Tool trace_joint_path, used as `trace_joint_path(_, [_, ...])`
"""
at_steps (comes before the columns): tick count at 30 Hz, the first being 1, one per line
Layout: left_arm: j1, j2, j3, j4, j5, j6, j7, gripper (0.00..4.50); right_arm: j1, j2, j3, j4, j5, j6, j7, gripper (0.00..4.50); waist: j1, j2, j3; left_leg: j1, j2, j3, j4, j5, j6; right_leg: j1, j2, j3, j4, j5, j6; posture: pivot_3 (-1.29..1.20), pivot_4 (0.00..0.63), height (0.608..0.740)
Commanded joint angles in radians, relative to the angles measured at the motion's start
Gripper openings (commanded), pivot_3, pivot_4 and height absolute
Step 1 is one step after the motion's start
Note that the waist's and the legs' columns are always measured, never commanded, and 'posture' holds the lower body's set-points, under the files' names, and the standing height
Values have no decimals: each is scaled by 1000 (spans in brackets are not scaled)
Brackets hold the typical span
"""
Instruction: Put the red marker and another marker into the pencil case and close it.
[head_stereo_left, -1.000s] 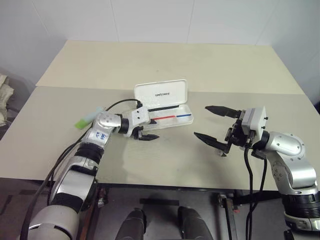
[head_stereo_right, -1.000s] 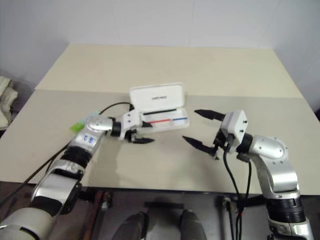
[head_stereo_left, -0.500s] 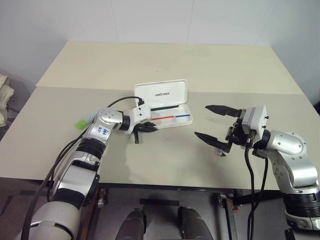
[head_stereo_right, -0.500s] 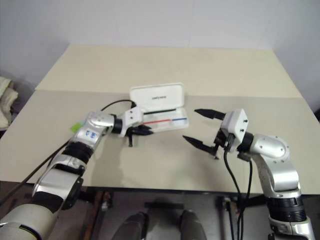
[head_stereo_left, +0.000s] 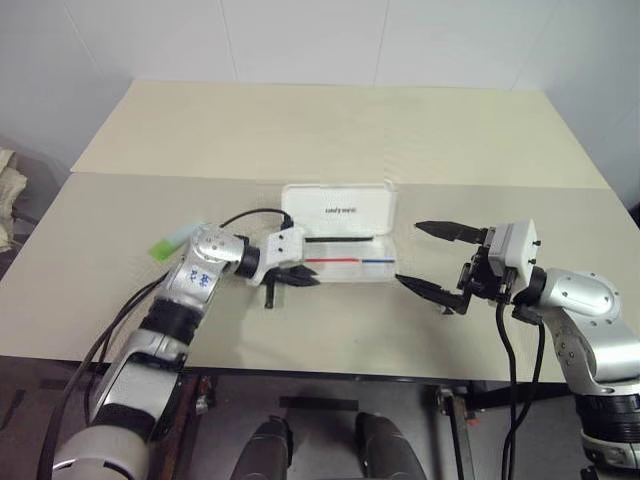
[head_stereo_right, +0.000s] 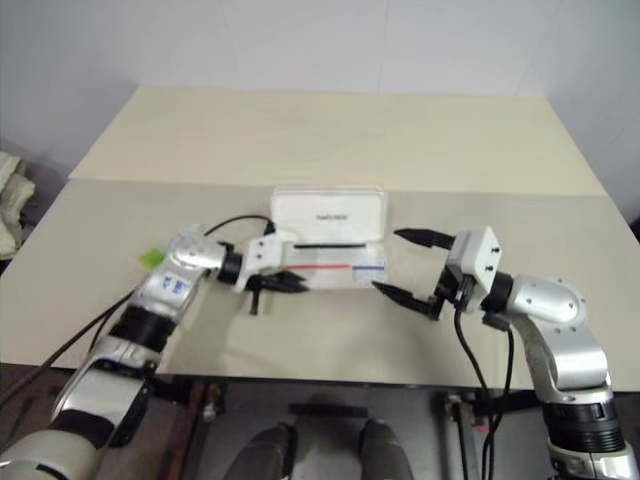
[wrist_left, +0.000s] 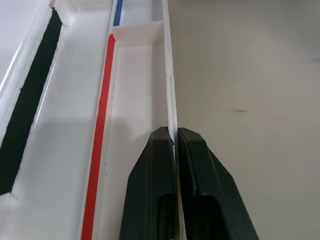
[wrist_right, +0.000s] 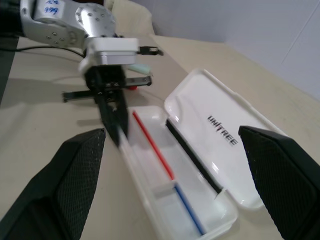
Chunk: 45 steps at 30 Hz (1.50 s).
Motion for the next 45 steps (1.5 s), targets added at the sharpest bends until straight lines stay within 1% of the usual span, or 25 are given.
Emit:
trace_joint_path(1, [70,49,-14,-192,-35,84,-37,23,9,-1,-18,-35,20,-4,-9,4500,0,0,0,0,0,0,0,0,0,0,0,0,0,0,0,0,150,740])
trace_joint_path(3, [119,77,-15,-271,-41,121,-36,23,13,5,-15,-40,20,-3,-13,4500,-3,0,0,0,0,0,0,0,0,0,0,0,1,0,0,0,150,740])
trace_joint_path(8, [194,116,-24,-351,-40,159,-15,23,18,18,-6,-47,20,-3,-25,4500,-2,0,0,2,0,0,1,0,0,1,0,0,2,0,-1,0,150,740])
trace_joint_path(16, [174,119,-33,-281,-8,101,45,23,7,31,4,-44,17,-1,-28,4500,-1,0,0,2,0,0,1,0,0,1,0,0,2,0,-1,0,150,740])
trace_joint_path(19, [168,102,-39,-260,-25,131,47,23,1,35,8,-44,17,1,-31,4500,-1,0,0,2,0,0,1,0,0,1,0,0,2,0,-1,0,150,740])
trace_joint_path(20, [169,92,-36,-260,-34,141,53,576,1,36,8,-44,17,2,-32,4500,-1,0,0,3,0,0,1,1,0,2,0,0,2,0,-1,0,150,740])
trace_joint_path(22, [173,87,-38,-281,-60,177,33,1129,3,37,8,-46,17,3,-32,4500,-1,0,0,3,0,0,2,1,0,2,0,0,2,0,-1,0,150,740])
trace_joint_path(28, [184,69,-17,-319,-142,198,9,3203,-1,36,6,-38,16,2,-29,4500,-1,0,0,2,0,0,1,1,0,2,0,0,2,0,-1,0,150,740])
trace_joint_path(32, [215,79,-7,-358,-189,159,-29,4484,-9,39,12,-28,14,-1,-26,4500,-3,0,0,2,0,0,1,1,0,2,0,0,1,0,-1,0,150,740])
trace_joint_path(35, [246,82,6,-389,-228,140,-46,4484,-15,44,17,-19,12,-4,-23,4500,-3,0,0,2,1,0,0,1,0,2,0,0,1,0,-1,0,150,740])
trace_joint_path(40, [286,98,34,-416,-250,117,-31,4484,-25,49,25,-6,11,-9,-18,4500,-2,0,0,2,1,0,0,1,0,2,0,0,1,-1,-1,0,150,740])
trace_joint_path(45, [337,102,144,-418,-296,46,17,4484,-43,58,39,19,10,-18,-6,4500,-4,0,0,2,1,0,0,1,0,1,0,0,1,-1,-2,0,150,740])
